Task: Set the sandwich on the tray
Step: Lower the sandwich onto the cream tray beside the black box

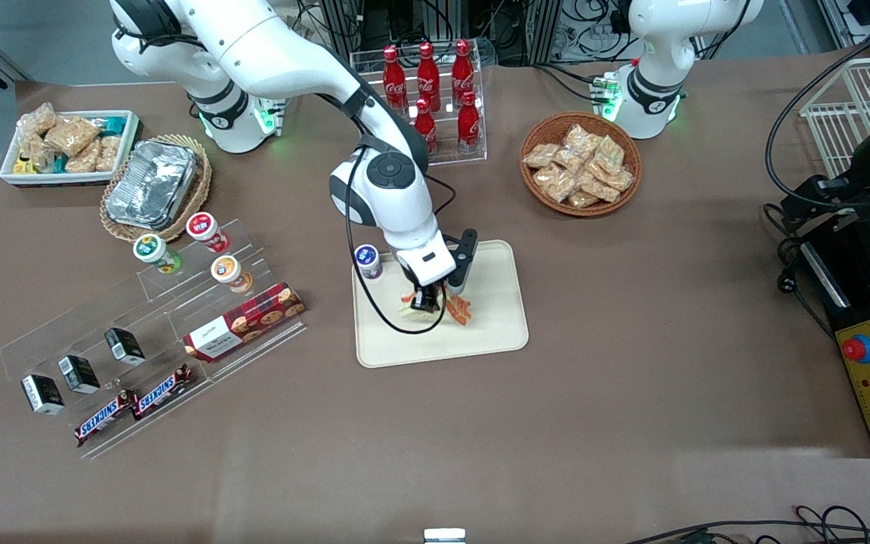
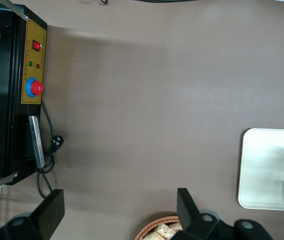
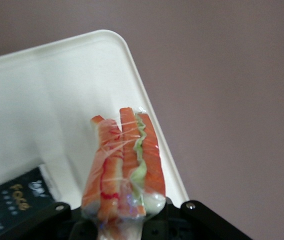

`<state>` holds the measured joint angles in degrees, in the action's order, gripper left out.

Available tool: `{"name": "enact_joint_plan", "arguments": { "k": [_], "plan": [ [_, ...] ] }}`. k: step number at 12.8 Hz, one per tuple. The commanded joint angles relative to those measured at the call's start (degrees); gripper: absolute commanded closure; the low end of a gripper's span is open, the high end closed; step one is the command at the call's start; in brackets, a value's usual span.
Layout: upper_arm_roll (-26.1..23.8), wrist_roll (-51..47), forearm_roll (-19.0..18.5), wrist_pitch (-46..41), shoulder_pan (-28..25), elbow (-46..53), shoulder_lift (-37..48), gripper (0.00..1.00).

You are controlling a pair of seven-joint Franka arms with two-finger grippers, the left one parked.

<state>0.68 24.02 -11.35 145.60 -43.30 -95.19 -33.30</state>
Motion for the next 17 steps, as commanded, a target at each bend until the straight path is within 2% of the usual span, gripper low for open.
{"name": "enact_joint_plan", "arguments": {
  "k": [1, 6, 15, 17],
  "plan": [
    [0.2, 1.12, -5.78, 6.86, 2.17, 3.52, -5.71, 1.0],
    [0.2, 7.44, -6.32, 9.18, 2.44, 3.96, -9.33, 1.0],
    [-0.41, 7.27, -5.44, 12.61, 2.44, 3.96, -11.79, 1.0],
    [-0.59, 7.36, -3.95, 12.61, 1.83, 3.96, -11.88, 1.0]
  ]
}}
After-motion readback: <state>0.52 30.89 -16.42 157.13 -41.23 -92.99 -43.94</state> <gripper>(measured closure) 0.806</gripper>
